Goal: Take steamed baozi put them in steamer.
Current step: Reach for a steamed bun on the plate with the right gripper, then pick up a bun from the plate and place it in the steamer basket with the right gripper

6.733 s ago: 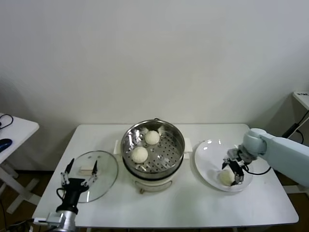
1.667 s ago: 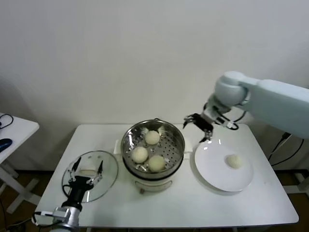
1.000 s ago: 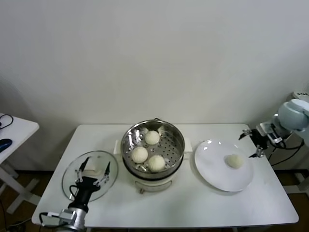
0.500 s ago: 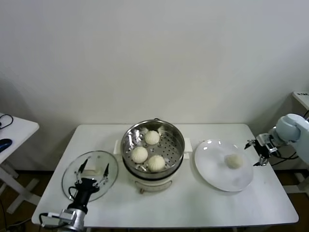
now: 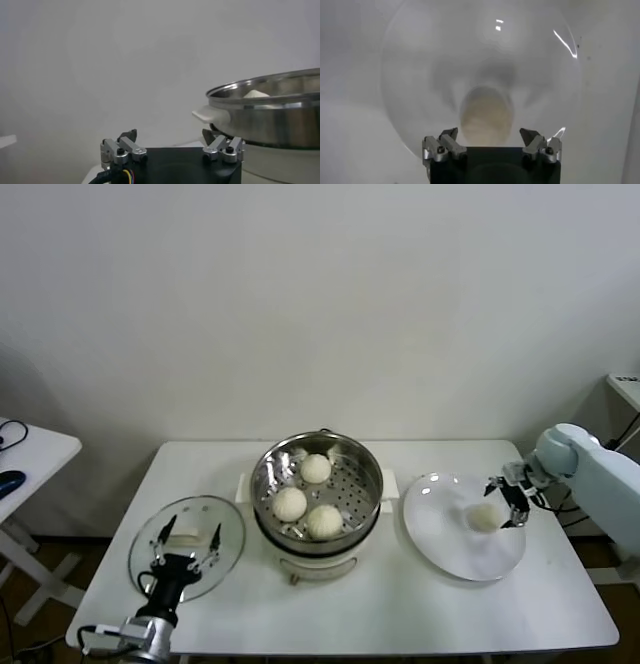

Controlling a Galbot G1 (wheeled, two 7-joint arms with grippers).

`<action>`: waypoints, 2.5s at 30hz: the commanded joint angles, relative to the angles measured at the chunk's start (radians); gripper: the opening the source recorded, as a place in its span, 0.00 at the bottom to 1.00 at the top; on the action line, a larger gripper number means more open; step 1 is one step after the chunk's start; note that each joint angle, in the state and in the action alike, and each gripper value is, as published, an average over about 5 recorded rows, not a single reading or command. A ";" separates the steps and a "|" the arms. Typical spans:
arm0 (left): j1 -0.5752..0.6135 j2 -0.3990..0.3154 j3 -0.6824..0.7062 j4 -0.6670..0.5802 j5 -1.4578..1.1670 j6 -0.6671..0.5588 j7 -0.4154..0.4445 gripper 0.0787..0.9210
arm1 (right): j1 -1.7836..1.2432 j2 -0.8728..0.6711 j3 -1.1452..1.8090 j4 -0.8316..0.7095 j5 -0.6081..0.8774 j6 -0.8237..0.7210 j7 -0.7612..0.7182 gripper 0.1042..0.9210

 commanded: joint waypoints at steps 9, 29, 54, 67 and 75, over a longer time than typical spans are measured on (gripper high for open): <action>0.001 -0.002 -0.003 0.004 -0.002 -0.003 0.000 0.88 | -0.010 0.085 0.006 -0.097 -0.034 0.008 -0.002 0.88; -0.001 -0.001 -0.007 0.006 -0.006 -0.005 -0.001 0.88 | -0.020 0.085 0.027 -0.108 -0.054 0.016 -0.005 0.77; -0.004 -0.008 0.025 -0.038 -0.004 0.006 0.002 0.88 | 0.790 0.126 -0.729 0.092 0.869 -0.292 0.028 0.73; 0.016 0.008 0.072 -0.103 -0.015 0.012 0.005 0.88 | 1.031 0.370 -1.064 0.239 1.331 -0.432 0.108 0.73; 0.021 0.016 0.074 -0.111 -0.015 0.006 0.004 0.88 | 0.919 0.484 -1.050 0.271 1.341 -0.462 0.184 0.73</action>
